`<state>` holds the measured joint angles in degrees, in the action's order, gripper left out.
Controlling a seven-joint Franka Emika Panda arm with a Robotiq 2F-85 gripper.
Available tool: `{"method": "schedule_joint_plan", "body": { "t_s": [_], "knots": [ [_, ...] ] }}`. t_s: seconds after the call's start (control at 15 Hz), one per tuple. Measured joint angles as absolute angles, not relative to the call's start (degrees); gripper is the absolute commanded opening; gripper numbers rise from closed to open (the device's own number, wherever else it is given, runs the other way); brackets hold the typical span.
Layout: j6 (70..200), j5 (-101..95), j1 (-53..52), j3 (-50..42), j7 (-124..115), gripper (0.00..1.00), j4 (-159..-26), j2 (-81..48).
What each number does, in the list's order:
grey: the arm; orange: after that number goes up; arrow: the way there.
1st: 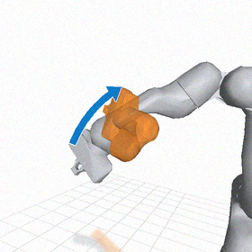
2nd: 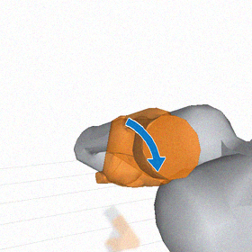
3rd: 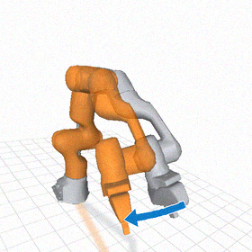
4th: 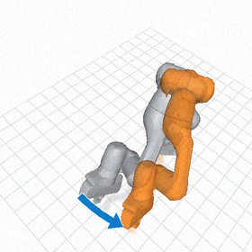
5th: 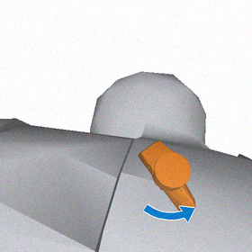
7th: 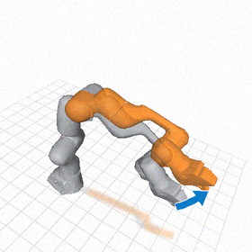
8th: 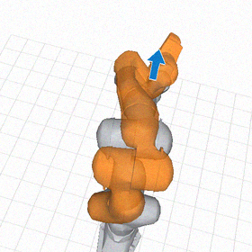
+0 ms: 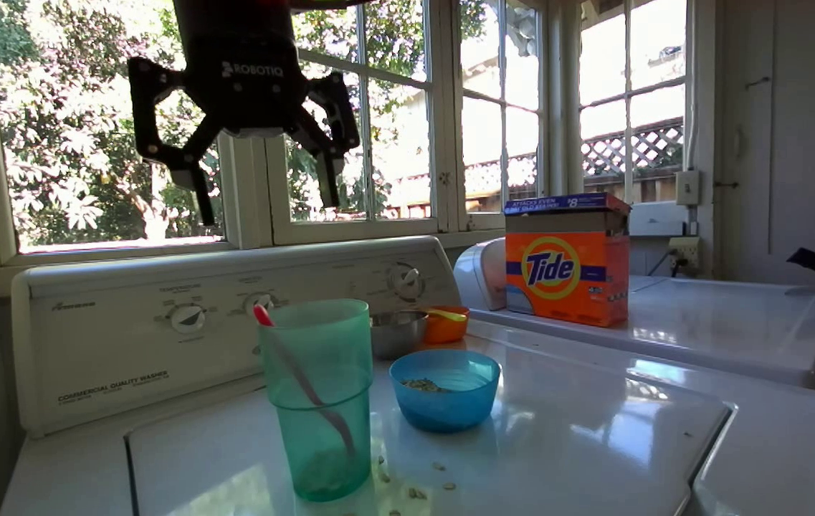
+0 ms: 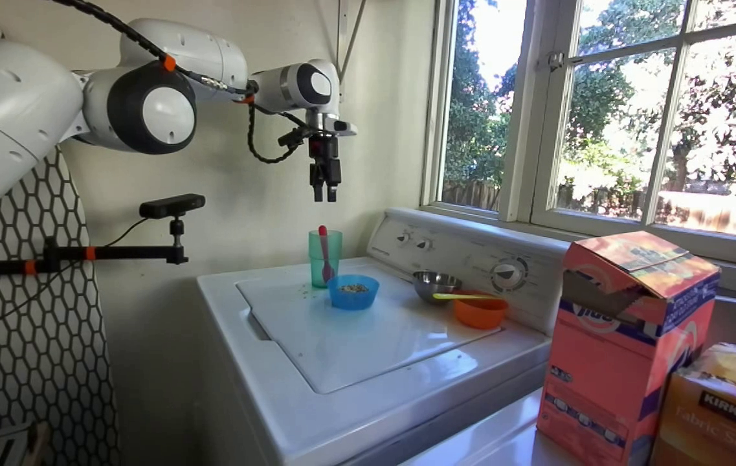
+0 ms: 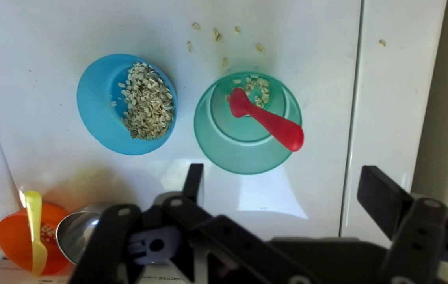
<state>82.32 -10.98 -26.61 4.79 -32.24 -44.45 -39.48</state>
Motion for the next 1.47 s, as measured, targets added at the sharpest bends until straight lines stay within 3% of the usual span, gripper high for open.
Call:
{"method": "schedule_joint_plan", "body": {
  "t_s": [0.93, 1.27, 1.47],
  "knots": [
    [80.5, -9.8, -25.5, 5.4, -28.4, 0.98, -43.8, -43.7],
    [79.0, -9.5, -25.6, 6.4, -24.7, 0.79, -43.4, -44.4],
    [78.6, -9.5, -25.7, 6.5, -24.0, 0.75, -42.9, -45.0]
  ]
}}
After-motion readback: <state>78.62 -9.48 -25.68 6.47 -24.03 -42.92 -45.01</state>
